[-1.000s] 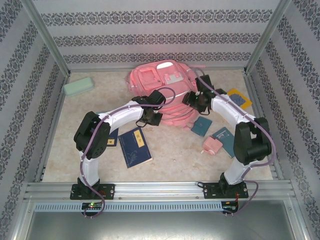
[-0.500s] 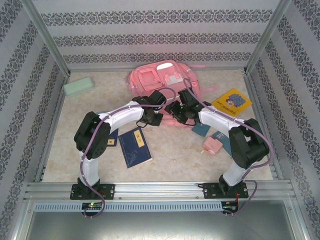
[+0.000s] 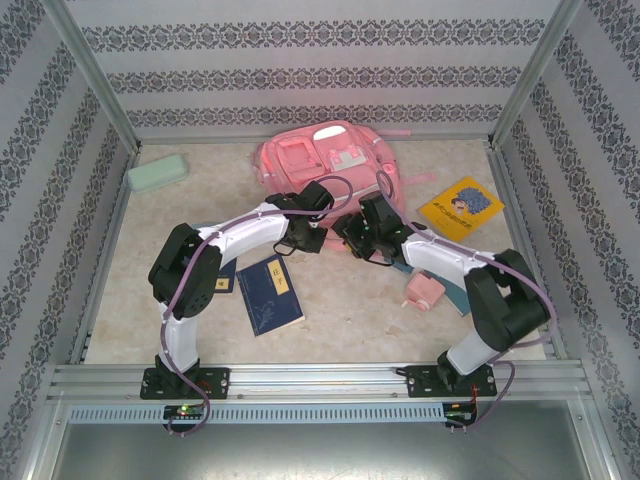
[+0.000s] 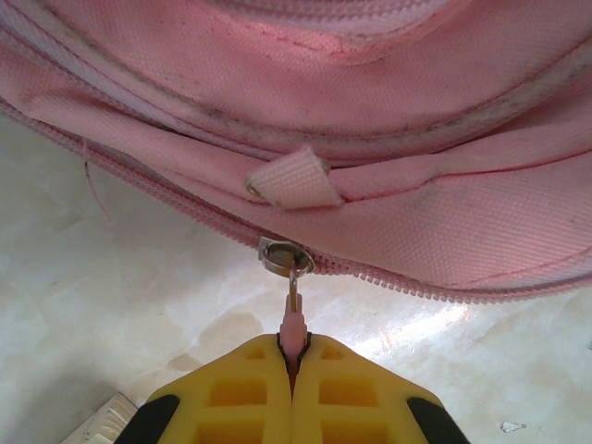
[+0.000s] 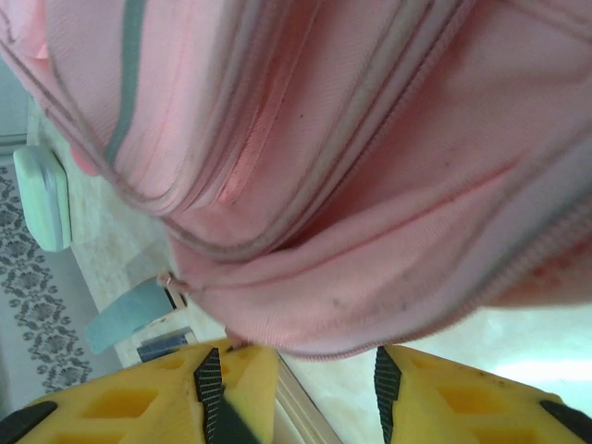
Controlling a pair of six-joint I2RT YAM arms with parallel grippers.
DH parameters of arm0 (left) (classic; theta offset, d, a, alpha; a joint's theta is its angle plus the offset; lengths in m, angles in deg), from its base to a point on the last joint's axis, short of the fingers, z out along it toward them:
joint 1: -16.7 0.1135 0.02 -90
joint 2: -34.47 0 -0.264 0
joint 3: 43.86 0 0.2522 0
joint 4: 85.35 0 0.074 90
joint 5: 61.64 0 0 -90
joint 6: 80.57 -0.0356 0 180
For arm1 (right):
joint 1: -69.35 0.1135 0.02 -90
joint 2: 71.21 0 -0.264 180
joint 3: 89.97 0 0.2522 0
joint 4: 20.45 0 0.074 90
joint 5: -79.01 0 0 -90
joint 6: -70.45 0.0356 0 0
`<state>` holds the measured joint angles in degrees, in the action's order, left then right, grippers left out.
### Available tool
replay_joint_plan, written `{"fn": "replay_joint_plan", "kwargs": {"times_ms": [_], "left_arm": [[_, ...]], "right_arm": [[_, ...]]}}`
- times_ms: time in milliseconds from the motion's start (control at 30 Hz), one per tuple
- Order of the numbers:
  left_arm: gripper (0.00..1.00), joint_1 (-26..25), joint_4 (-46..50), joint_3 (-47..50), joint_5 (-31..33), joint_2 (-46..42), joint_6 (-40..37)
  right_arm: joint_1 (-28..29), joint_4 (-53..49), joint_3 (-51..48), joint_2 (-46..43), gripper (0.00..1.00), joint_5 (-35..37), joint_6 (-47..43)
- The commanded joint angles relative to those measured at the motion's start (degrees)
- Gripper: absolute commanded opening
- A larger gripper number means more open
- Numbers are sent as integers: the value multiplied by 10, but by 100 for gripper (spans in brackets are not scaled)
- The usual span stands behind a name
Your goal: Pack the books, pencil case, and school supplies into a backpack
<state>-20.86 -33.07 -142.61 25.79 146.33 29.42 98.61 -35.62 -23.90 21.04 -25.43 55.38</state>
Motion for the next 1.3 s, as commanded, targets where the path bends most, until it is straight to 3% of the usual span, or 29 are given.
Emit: {"fn": "replay_joint_plan", "kwargs": {"times_ms": [0,100,167,267,333,533,700,1067,1200,1267], "left_arm": [[0,-11,9,-13,2,-3,-3],[0,-11,10,-14,-1,-1,-4],[0,-12,11,-13,-1,-1,-6],[0,-12,13,-13,9,-2,-8],[0,-11,27,-22,29,1,-5],[0,3,80,-62,109,35,-21],[0,49,104,-109,136,70,-35],[0,144,172,-337,128,231,-57],[0,146,163,-339,83,225,-55],[13,146,145,-315,59,205,-49]], "right_arm": [[0,90,-4,28,49,-14,54],[-1,104,7,48,48,-2,57],[-2,103,15,59,40,3,56],[-4,97,16,61,13,19,50],[-6,69,19,53,0,33,34],[-24,31,4,13,0,50,0],[-34,14,-9,-17,0,46,-18],[-44,-17,-8,-52,0,33,-56],[-41,-10,3,-34,0,11,-64],[-36,-4,17,-17,0,0,-68]]}}
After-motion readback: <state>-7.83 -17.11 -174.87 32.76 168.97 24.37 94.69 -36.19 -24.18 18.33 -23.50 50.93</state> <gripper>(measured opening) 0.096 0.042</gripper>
